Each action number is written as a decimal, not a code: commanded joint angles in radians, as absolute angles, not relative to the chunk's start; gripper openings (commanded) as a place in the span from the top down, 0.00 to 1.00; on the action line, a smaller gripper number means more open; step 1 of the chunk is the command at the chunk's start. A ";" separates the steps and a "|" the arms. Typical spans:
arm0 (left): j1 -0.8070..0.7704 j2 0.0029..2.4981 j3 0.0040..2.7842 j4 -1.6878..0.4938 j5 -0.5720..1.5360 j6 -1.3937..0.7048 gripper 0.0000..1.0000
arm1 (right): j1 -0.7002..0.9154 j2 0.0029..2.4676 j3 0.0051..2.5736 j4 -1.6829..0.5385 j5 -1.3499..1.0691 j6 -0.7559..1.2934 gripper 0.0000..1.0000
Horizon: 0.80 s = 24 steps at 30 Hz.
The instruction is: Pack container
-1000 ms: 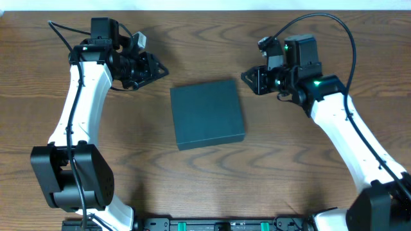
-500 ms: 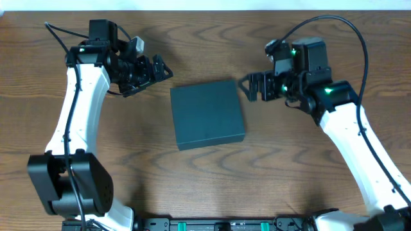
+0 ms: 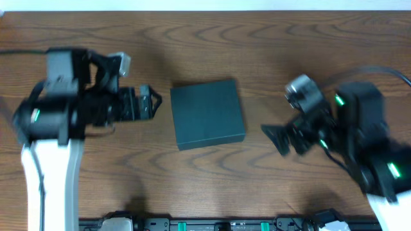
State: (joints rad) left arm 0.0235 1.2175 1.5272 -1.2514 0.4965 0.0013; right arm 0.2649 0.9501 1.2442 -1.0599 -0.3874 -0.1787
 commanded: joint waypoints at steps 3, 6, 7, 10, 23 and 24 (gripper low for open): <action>0.028 1.014 1.441 -1.283 0.474 -0.016 0.01 | 0.255 0.738 1.253 -1.150 -0.365 -0.223 0.01; 0.028 0.900 1.374 -1.283 0.474 -0.041 0.01 | 0.255 0.640 1.246 -1.194 -0.366 -0.222 0.01; 0.028 0.860 1.348 -1.283 0.474 -0.057 0.01 | 0.255 0.609 1.242 -1.209 -0.366 -0.222 0.01; 0.028 0.755 1.285 -1.283 0.479 -0.074 0.01 | 0.255 0.528 1.232 -1.259 -0.366 -0.222 0.01; 0.028 0.454 1.149 -1.384 0.477 -0.073 0.01 | 0.255 0.268 1.107 -1.344 -0.363 -0.214 0.01; 0.028 0.445 1.149 -1.388 0.477 -0.073 0.01 | 0.255 0.265 1.107 -1.344 -0.363 -0.214 0.01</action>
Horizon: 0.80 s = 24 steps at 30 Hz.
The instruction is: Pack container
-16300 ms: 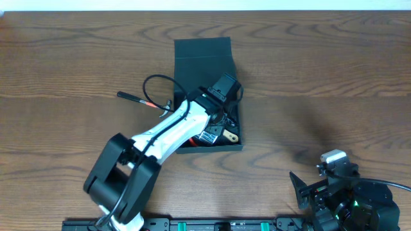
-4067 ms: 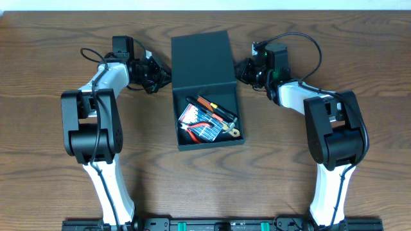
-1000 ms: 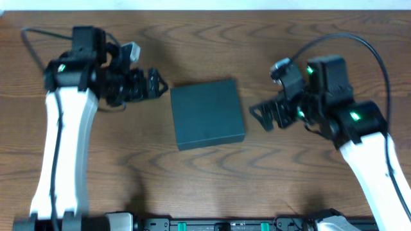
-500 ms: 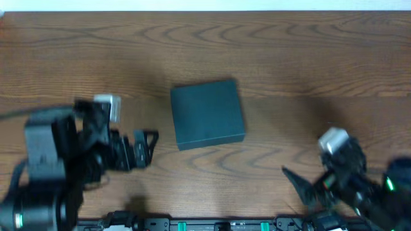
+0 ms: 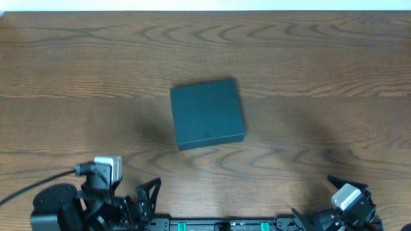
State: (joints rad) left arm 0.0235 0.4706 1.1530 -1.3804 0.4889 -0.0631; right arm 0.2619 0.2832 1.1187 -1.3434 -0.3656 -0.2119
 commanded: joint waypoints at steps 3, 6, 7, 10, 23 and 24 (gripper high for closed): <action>0.028 0.434 1.149 -1.387 0.478 -0.084 0.02 | 0.255 0.265 1.107 -1.343 -0.364 -0.214 0.01; 0.028 0.435 1.149 -1.387 0.478 -0.084 0.02 | 0.255 0.265 1.107 -1.344 -0.363 -0.215 0.01; 0.028 0.435 1.149 -1.387 0.478 -0.084 0.01 | 0.255 0.265 1.107 -1.344 -0.363 -0.215 0.01; 0.028 0.435 1.149 -1.387 0.477 -0.084 0.01 | 0.255 0.265 1.107 -1.344 -0.363 -0.215 0.01; 0.028 0.435 1.149 -1.387 0.421 -0.084 0.01 | 0.255 0.265 1.107 -1.344 -0.363 -0.215 0.01; 0.028 0.435 1.149 -1.381 0.412 -0.083 0.01 | 0.255 0.265 1.107 -1.344 -0.363 -0.215 0.01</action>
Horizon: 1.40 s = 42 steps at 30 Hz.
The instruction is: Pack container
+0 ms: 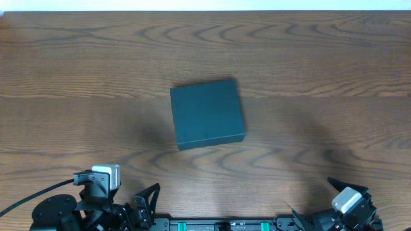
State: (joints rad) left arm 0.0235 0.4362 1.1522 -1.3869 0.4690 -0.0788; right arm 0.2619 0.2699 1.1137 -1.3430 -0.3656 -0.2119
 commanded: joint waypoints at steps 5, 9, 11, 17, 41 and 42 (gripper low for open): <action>0.028 0.421 1.115 -1.220 0.306 -0.083 0.01 | 0.255 0.265 1.107 -1.344 -0.363 -0.215 0.01; 0.027 0.367 1.012 -1.053 0.225 -0.079 0.01 | 0.255 0.265 1.107 -1.344 -0.363 -0.215 0.01; 0.028 0.328 0.937 -0.980 0.205 -0.064 0.01 | 0.255 0.265 1.107 -1.344 -0.363 -0.215 0.01; 0.028 0.212 0.688 -0.785 0.204 0.081 0.02 | 0.255 0.265 1.107 -1.344 -0.363 -0.215 0.01; 0.028 0.002 0.191 -0.676 0.098 -0.042 0.01 | 0.255 0.265 1.107 -1.344 -0.363 -0.215 0.01; 0.028 0.002 0.187 -0.671 0.091 -0.043 0.02 | 0.255 0.265 1.107 -1.344 -0.363 -0.215 0.01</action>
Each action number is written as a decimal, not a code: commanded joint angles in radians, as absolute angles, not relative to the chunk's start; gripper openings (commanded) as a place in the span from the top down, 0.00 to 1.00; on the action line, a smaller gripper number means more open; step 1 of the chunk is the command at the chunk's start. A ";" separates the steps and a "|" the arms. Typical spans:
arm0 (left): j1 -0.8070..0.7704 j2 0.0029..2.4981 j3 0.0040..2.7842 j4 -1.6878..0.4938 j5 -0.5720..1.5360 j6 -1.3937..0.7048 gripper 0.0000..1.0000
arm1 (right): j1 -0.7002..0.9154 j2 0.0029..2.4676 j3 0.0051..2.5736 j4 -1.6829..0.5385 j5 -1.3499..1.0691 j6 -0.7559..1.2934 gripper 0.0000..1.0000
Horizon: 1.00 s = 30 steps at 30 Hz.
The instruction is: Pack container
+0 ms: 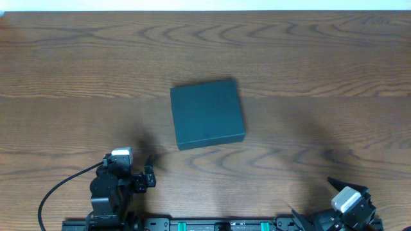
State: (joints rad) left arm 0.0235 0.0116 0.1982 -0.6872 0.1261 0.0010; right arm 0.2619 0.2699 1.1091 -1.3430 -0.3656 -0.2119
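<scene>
A dark teal box (207,114) lies with its lid on at the middle of the wooden table. Nothing else of the task shows. My left gripper (149,177) is low at the front left, well short of the box and pointing right; its fingers are too small and foreshortened to read. At the front right corner my right gripper (313,197) sits by the table's edge with its two fingers spread wide and nothing between them. Both grippers are far from the box.
The left arm's cable (61,189) loops over the table at the front left. A black rail with green fittings (218,224) runs along the front edge between the two arm bases.
My left arm has shifted a little right and away from the front edge, and now stands more upright with its gripper at about the same height as its wrist camera. The right arm and the box have not moved.
At first both grippers flanked the closed box at mid-table, the left one close to its left side and the right one off to its right. By the following moment both arms were back at the front edge, where they stayed. The box has kept its place throughout.
</scene>
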 commanded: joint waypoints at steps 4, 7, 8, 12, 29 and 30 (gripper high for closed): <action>0.028 0.002 0.176 -0.671 0.081 -0.036 0.01 | 0.255 0.265 1.107 -1.344 -0.363 -0.215 0.01; 0.028 0.002 0.173 -0.680 0.085 -0.039 0.01 | 0.255 0.265 1.107 -1.344 -0.363 -0.215 0.01; 0.028 0.003 0.173 -0.680 0.085 -0.039 0.01 | 0.255 0.265 1.107 -1.344 -0.363 -0.215 0.01; 0.028 0.004 0.173 -0.680 0.085 -0.039 0.01 | 0.255 0.265 1.107 -1.344 -0.363 -0.215 0.01; 0.028 0.004 0.173 -0.680 0.085 -0.039 0.01 | 0.255 0.265 1.107 -1.344 -0.362 -0.215 0.01; 0.028 0.004 0.173 -0.680 0.085 -0.039 0.01 | 0.255 0.265 1.107 -1.345 -0.358 -0.224 0.01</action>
